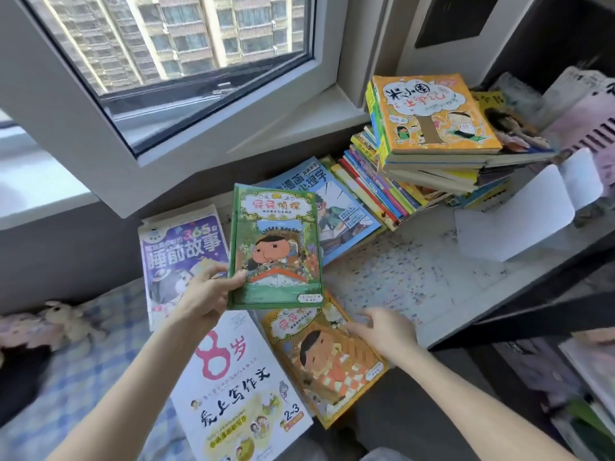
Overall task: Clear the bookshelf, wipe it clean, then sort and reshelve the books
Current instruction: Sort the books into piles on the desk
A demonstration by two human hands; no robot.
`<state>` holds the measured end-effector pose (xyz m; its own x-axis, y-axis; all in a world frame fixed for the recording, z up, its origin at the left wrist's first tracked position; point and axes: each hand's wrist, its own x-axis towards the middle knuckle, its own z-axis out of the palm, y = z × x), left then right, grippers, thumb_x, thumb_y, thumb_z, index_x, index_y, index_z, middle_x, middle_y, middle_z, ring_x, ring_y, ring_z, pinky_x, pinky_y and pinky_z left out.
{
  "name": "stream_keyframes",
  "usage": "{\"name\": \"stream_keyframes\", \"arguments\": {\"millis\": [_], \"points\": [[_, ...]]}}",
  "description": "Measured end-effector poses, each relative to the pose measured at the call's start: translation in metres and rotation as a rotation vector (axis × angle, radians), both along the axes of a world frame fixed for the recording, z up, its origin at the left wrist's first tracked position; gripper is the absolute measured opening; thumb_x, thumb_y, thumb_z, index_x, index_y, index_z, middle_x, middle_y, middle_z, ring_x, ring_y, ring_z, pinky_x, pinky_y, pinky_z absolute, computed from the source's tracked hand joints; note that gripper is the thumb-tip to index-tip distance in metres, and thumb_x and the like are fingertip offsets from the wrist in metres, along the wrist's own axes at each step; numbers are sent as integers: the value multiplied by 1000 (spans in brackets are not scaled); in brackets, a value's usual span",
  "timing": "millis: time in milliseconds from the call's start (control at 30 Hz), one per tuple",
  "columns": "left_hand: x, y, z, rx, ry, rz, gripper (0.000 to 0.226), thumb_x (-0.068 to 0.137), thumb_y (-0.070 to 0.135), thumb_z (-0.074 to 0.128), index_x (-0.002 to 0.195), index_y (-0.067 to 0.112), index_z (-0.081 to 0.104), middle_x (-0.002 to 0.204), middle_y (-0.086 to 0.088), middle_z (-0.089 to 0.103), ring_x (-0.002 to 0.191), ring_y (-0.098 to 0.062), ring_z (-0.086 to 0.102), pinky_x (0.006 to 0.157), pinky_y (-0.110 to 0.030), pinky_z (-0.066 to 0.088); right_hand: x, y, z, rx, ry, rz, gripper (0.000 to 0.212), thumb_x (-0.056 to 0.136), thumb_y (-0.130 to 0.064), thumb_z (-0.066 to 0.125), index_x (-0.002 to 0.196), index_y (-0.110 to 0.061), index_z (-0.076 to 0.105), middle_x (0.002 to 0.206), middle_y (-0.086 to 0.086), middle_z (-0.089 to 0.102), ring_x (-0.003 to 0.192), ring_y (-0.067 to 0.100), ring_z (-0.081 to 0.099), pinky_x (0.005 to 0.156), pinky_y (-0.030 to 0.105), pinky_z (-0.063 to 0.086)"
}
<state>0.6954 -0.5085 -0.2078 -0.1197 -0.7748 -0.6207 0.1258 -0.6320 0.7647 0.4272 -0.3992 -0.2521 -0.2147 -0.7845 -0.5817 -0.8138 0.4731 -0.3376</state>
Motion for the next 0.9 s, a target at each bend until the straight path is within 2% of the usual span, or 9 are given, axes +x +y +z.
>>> {"name": "stream_keyframes", "arguments": {"millis": [67,167,233,300,400,500,567,700,900], "points": [[-2,13,-2,49,3,-41,21,84,-11,59,80,7,47,72,-12,64,55,-20,67,46,-31,56,16,-15,7,-154,-194,-237,68,87,-69,43,124,-15,61,120,6,66,102,21,64,84,35,53],[-9,29,-9,81,-7,-182,30,74,-15,64,85,5,45,81,-18,66,62,-27,67,53,-36,58,31,-28,16,-25,-685,-528,81,69,-78,61,119,-13,60,112,7,67,103,24,64,89,47,54],[-14,36,-12,59,-45,-264,35,70,-17,66,90,3,46,90,-20,63,64,-27,67,55,-36,57,34,-21,13,-35,-738,-595,54,74,-46,79,110,-11,61,108,7,69,98,24,66,88,49,54],[-18,36,-12,49,-29,-316,45,70,-18,67,104,6,52,103,-20,63,76,-29,69,61,-36,58,30,-13,8,-110,-804,-679,33,80,-18,78,106,-7,61,105,10,72,95,26,68,90,48,53],[-17,35,-18,108,153,-339,53,74,3,69,120,28,56,112,-9,69,92,-31,69,63,-37,59,18,-9,10,-140,-937,-701,30,82,-6,72,109,-5,59,105,12,72,98,29,68,91,49,53],[-18,38,-26,106,106,-350,45,86,39,57,124,16,58,121,-14,65,102,-30,64,64,-37,58,8,-6,11,-82,-889,-542,33,82,-3,70,112,-11,58,107,9,72,99,24,69,90,43,54],[-22,41,-29,52,16,-269,40,93,33,52,118,2,56,112,-24,65,87,-31,67,58,-37,60,1,-2,15,-34,-867,-489,32,84,-2,68,113,-12,56,105,10,72,95,24,70,81,39,57],[-10,39,-27,-29,-66,-83,18,100,16,46,99,3,59,81,-12,72,65,-23,71,47,-31,57,-27,7,21,23,-837,-524,34,84,8,64,113,-9,56,102,15,72,94,32,70,83,48,56],[23,31,-21,-60,-111,-37,17,100,14,46,110,9,59,102,-17,69,81,-25,71,58,-34,60,-18,9,-16,192,-694,-404,37,81,5,68,112,-15,60,96,16,73,100,46,64,88,66,42]]}}
